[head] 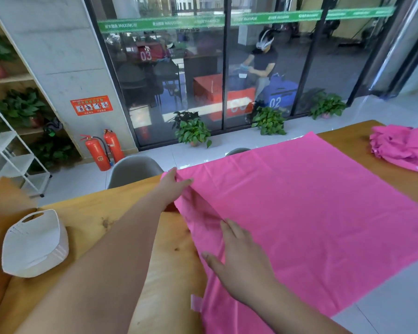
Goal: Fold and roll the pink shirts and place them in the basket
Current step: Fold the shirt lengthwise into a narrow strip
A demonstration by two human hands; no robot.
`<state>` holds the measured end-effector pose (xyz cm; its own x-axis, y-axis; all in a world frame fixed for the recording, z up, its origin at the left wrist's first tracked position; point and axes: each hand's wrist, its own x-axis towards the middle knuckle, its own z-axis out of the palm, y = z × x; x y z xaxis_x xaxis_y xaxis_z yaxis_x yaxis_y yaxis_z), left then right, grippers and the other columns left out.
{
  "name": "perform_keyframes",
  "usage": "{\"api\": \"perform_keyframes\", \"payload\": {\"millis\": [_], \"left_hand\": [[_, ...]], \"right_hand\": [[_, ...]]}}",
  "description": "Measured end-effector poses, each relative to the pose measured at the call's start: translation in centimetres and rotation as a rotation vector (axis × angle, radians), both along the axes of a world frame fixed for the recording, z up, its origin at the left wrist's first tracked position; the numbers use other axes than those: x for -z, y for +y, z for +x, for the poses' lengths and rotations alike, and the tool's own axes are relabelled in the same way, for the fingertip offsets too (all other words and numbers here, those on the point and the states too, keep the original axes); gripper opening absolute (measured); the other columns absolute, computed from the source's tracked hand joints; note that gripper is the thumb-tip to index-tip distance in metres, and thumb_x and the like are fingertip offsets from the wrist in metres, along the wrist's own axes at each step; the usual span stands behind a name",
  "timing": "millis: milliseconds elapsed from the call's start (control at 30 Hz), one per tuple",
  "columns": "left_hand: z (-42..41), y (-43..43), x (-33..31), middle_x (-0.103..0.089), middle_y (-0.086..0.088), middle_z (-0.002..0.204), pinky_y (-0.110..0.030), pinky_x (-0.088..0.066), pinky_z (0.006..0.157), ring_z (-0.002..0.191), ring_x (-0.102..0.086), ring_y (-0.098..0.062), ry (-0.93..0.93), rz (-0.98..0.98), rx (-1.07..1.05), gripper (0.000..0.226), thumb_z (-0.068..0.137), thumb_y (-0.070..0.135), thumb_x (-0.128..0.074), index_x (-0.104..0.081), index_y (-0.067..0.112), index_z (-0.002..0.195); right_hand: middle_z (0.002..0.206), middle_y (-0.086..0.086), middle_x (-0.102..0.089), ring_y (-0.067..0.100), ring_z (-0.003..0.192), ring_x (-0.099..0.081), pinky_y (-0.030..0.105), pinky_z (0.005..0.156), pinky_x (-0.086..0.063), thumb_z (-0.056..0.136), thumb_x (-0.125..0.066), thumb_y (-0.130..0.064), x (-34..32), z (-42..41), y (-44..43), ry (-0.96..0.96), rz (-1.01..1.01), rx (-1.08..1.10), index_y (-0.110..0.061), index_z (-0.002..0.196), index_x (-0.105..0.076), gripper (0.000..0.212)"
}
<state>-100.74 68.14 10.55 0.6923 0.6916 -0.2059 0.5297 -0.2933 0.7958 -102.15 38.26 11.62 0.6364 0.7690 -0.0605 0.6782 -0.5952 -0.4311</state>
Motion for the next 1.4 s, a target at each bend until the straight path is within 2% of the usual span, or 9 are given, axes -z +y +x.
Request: {"api": "perform_keyframes", "payload": {"millis": [133,333,533,667,767,867,1000,1233,1400], "left_hand": [[3.9,-3.2,-1.9,-0.047,-0.011,0.158,-0.052,-0.038,0.121,0.143,-0.046,-0.034,0.009,0.052,-0.005,0.085,0.096,0.054,-0.069,-0.033,0.015,0.163],[10.0,-10.0,-5.1,-0.056,-0.003,0.139,-0.044,-0.043,0.108,0.128,-0.052,-0.029,-0.01,0.143,0.018,0.088,0.097,0.058,-0.068,-0.03,0.017,0.164],[15.8,-16.4,-7.7,-0.051,0.008,0.099,-0.036,-0.042,0.083,0.105,-0.049,-0.022,-0.033,0.242,0.037,0.026,0.101,0.045,-0.068,-0.049,0.034,0.115],[19.7,-19.6,-9.1,-0.048,0.01,0.085,-0.038,-0.043,0.089,0.09,-0.052,-0.019,-0.052,0.241,0.06,0.04,0.101,0.044,-0.068,-0.031,0.041,0.085],[22.8,-20.8,-9.4,-0.056,0.008,0.093,-0.04,-0.045,0.091,0.098,-0.057,-0.022,-0.062,0.261,0.086,0.028,0.097,0.047,-0.071,-0.051,0.027,0.1],[26.5,-21.9,-9.4,-0.066,-0.006,0.121,-0.043,-0.049,0.097,0.111,-0.061,-0.027,-0.066,0.241,0.118,0.058,0.091,0.061,-0.07,-0.058,0.014,0.124],[31.6,-24.4,-9.1,-0.048,0.005,0.142,-0.043,-0.043,0.11,0.125,-0.052,-0.025,-0.071,0.223,0.173,0.075,0.091,0.068,-0.065,-0.045,0.021,0.146],[41.6,-27.2,-7.0,-0.049,-0.009,0.156,-0.055,-0.051,0.109,0.135,-0.057,-0.041,-0.068,0.177,0.224,0.118,0.074,0.086,-0.059,-0.023,0.021,0.165],[49.5,-30.1,-6.2,-0.028,-0.006,0.172,-0.053,-0.035,0.123,0.154,-0.035,-0.035,-0.112,0.185,0.246,0.104,0.092,0.07,-0.064,-0.016,0.019,0.169]], "right_hand": [[0.176,-0.005,-0.011,0.019,0.16,-0.016,0.04,0.127,-0.027,0.098,-0.048,-0.074,-1.5,4.2,-4.1,-0.015,0.037,-0.009,-0.02,0.169,-0.013,0.096],[0.176,-0.005,-0.011,0.02,0.159,-0.018,0.043,0.126,-0.03,0.096,-0.046,-0.078,-3.5,10.5,-10.3,-0.027,0.052,-0.009,-0.019,0.169,-0.014,0.099],[0.172,-0.005,-0.018,0.025,0.152,-0.032,0.048,0.117,-0.041,0.095,-0.049,-0.077,-6.0,17.1,-16.1,-0.065,0.047,0.006,-0.018,0.167,-0.02,0.097],[0.17,-0.003,-0.023,0.028,0.147,-0.039,0.05,0.114,-0.044,0.095,-0.05,-0.076,-7.2,21.0,-19.2,-0.079,0.023,0.032,-0.017,0.165,-0.022,0.096],[0.17,-0.004,-0.022,0.028,0.147,-0.039,0.051,0.115,-0.043,0.095,-0.051,-0.076,-8.1,23.5,-21.2,-0.079,0.014,0.052,-0.017,0.166,-0.021,0.097],[0.171,-0.005,-0.021,0.026,0.149,-0.039,0.051,0.117,-0.042,0.096,-0.051,-0.076,-8.7,26.4,-23.2,-0.078,0.02,0.08,-0.017,0.166,-0.021,0.097],[0.173,-0.004,-0.019,0.024,0.152,-0.036,0.048,0.12,-0.039,0.095,-0.051,-0.077,-8.6,30.4,-25.7,-0.069,0.014,0.12,-0.017,0.167,-0.02,0.099],[0.174,-0.004,-0.018,0.022,0.153,-0.036,0.045,0.123,-0.037,0.094,-0.049,-0.079,-7.8,38.1,-29.5,-0.061,0.004,0.152,-0.018,0.168,-0.02,0.1],[0.174,-0.006,-0.017,0.018,0.155,-0.03,0.043,0.125,-0.033,0.096,-0.048,-0.078,-7.5,44.8,-31.7,-0.034,-0.002,0.166,-0.018,0.168,-0.019,0.099]]}}
